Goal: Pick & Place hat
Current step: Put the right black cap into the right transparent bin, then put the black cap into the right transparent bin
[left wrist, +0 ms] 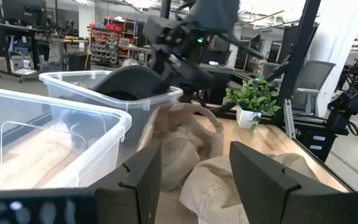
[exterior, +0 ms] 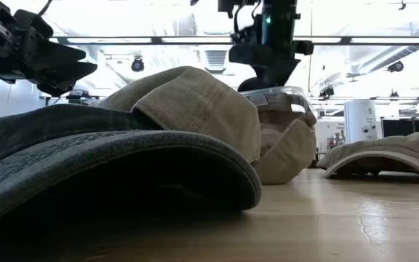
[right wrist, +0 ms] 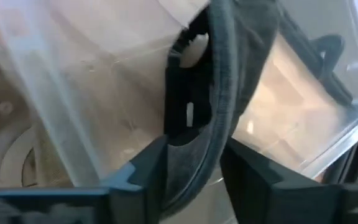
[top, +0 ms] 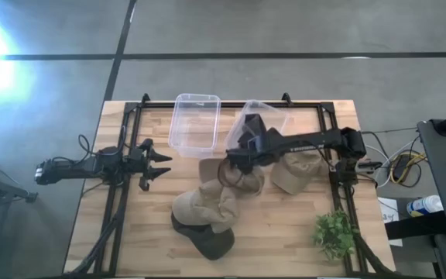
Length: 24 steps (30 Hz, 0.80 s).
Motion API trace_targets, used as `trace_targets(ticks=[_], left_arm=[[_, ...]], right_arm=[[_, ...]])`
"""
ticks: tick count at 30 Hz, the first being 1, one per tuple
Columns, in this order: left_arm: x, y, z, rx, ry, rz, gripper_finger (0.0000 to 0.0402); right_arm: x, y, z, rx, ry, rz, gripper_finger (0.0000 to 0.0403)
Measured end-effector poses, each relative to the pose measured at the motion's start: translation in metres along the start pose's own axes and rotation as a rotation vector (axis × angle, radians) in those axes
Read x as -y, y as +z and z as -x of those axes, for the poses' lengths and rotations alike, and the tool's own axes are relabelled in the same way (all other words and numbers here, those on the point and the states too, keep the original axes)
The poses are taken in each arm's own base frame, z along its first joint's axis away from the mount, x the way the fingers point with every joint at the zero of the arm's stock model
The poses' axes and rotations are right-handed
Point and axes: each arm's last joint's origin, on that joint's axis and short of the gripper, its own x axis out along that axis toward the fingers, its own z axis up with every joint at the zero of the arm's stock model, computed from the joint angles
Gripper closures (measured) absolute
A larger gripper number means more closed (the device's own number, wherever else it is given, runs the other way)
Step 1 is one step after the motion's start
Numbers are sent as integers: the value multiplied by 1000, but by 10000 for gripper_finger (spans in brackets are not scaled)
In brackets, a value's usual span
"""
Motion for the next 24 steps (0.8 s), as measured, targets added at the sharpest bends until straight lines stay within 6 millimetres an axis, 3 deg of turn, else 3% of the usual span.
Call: trace_targets(ticks=[7, 15, 21, 24], left_arm=[[0, 0, 0, 0, 0, 0, 220], [0, 0, 0, 0, 0, 0, 220], [0, 0, 0, 0, 0, -2, 220], [-1, 0, 0, 3, 22, -183, 220]], right_arm=[[3, 4, 55, 179, 82, 85, 178], [17, 9, 123, 274, 323, 64, 150], [-3, -23, 151, 189, 524, 135, 154], [-15, -45, 153, 102, 573, 161, 161]])
